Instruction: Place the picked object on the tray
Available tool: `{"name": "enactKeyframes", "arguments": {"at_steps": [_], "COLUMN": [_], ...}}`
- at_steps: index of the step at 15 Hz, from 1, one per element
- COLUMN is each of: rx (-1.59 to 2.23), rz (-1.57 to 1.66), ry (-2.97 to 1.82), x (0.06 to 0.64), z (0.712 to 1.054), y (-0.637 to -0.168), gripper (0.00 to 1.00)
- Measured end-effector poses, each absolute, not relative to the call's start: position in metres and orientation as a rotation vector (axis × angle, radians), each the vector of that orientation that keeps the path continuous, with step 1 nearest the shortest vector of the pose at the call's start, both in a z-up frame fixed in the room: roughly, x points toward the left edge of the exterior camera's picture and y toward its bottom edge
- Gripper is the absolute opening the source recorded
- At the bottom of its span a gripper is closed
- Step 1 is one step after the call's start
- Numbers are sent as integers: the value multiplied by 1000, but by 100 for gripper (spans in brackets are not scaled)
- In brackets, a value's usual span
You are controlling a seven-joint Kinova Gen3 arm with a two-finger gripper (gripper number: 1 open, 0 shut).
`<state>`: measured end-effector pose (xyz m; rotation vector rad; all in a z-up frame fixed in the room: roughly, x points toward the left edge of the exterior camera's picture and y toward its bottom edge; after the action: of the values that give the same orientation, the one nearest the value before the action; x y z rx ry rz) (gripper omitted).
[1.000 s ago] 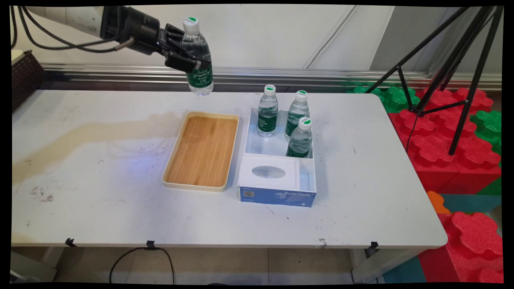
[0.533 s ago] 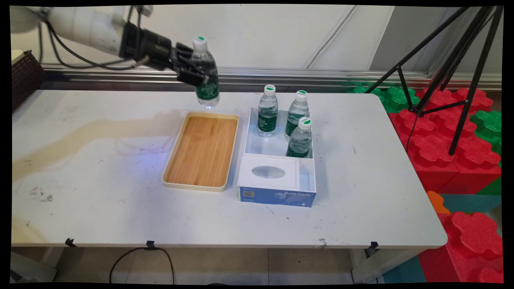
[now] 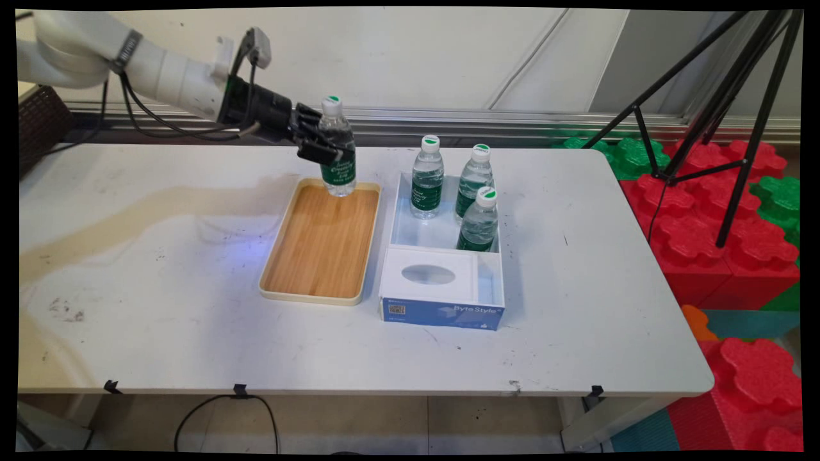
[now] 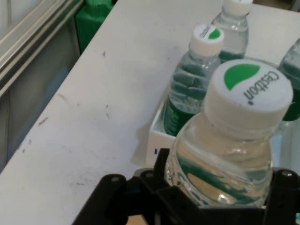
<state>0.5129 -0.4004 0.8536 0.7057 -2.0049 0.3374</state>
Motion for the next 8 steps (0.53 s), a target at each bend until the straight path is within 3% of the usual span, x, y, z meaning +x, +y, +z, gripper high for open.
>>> {"name": "enactKeyframes", "arguments": {"at_steps": [8], "rx": [703], "rz": [310], "ry": [-2020], "x": [511], "z": [813], "y": [-423], "gripper": [0]}}
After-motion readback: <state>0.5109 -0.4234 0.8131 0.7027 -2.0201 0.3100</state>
